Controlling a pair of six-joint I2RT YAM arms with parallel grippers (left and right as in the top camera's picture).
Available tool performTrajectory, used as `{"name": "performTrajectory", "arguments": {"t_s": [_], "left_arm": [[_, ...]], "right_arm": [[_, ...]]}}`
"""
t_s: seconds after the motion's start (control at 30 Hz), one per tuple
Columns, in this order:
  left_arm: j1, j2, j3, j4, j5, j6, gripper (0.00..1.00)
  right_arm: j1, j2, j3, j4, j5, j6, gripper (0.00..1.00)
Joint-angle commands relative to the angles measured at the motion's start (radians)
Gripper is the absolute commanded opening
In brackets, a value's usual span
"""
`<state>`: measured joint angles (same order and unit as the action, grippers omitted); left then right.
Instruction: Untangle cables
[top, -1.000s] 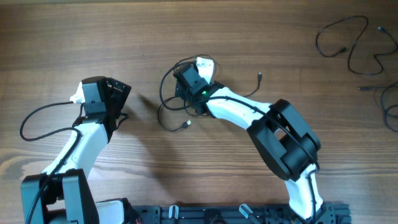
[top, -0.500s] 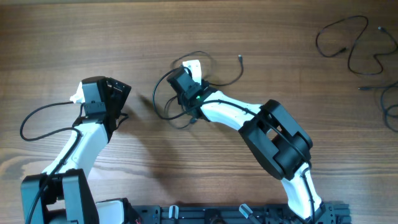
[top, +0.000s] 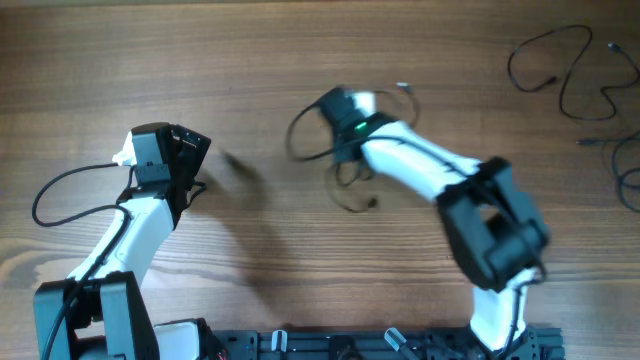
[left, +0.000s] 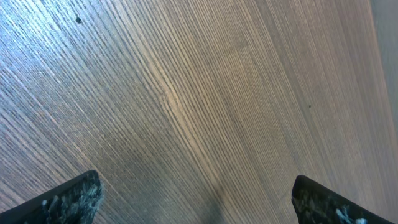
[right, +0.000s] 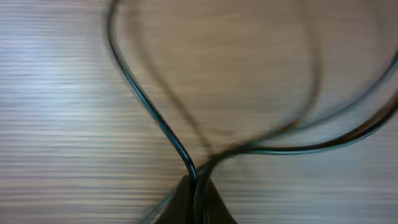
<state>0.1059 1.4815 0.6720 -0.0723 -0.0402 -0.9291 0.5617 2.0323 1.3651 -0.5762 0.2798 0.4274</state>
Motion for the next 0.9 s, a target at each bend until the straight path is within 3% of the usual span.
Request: {"name": "performTrajectory", "arguments": {"t_s": [0.0, 0.1, 0.33, 0.47, 0.5, 0.57, 0.6, 0.63, 0.7, 0.73, 0.77, 0.8, 0.87], "left_arm": [[0.004, -0.01, -0.001, 0.0, -0.014, 0.005, 1.0], [0.004, -0.01, -0.001, 0.0, -0.014, 0.005, 1.0], [0.004, -0.01, -0.001, 0.0, -0.014, 0.005, 1.0], [0.004, -0.01, -0.001, 0.0, -0.014, 0.005, 1.0], [0.004, -0.01, -0.001, 0.0, -0.014, 0.005, 1.0], [0.004, -0.01, -0.001, 0.0, -0.014, 0.005, 1.0], [0.004, -0.01, -0.001, 0.0, -0.014, 0.005, 1.0], [0.004, -0.01, -0.001, 0.0, -0.014, 0.005, 1.0], [0.004, -0.01, -0.001, 0.0, -0.014, 0.005, 1.0], [0.004, -0.01, -0.001, 0.0, -0.014, 0.005, 1.0], [0.004, -0.01, -0.001, 0.0, -0.014, 0.005, 1.0], [0.004, -0.01, -0.001, 0.0, -0.014, 0.005, 1.0], [0.004, -0.01, -0.001, 0.0, -0.014, 0.005, 1.0]], "right_arm": [[-0.114, -0.093, -0.002, -0.099, -0.094, -0.518, 0.04], [-0.204, -0.09, -0.019, -0.201, -0.093, -0.757, 0.04], [-0.427, -0.088, -0.081, -0.12, -0.094, -0.912, 0.05], [-0.526, -0.088, -0.094, -0.108, -0.093, -1.101, 0.07], [-0.546, -0.088, -0.094, -0.106, -0.094, -1.131, 0.13], [-0.578, -0.088, -0.094, -0.086, -0.094, -1.162, 0.36], [-0.584, -0.088, -0.094, -0.077, -0.095, -1.163, 0.33], [-0.587, -0.088, -0.094, -0.042, -0.116, -1.16, 0.15], [-0.576, -0.088, -0.094, -0.018, -0.2, -1.161, 0.13], [-0.568, -0.088, -0.094, -0.009, -0.232, -1.161, 0.21], [-0.553, -0.088, -0.094, 0.005, -0.264, -1.161, 0.53], [-0.538, -0.088, -0.094, 0.02, -0.267, -1.16, 1.0], [-0.512, -0.088, -0.094, 0.059, -0.24, -1.159, 1.0]]}}
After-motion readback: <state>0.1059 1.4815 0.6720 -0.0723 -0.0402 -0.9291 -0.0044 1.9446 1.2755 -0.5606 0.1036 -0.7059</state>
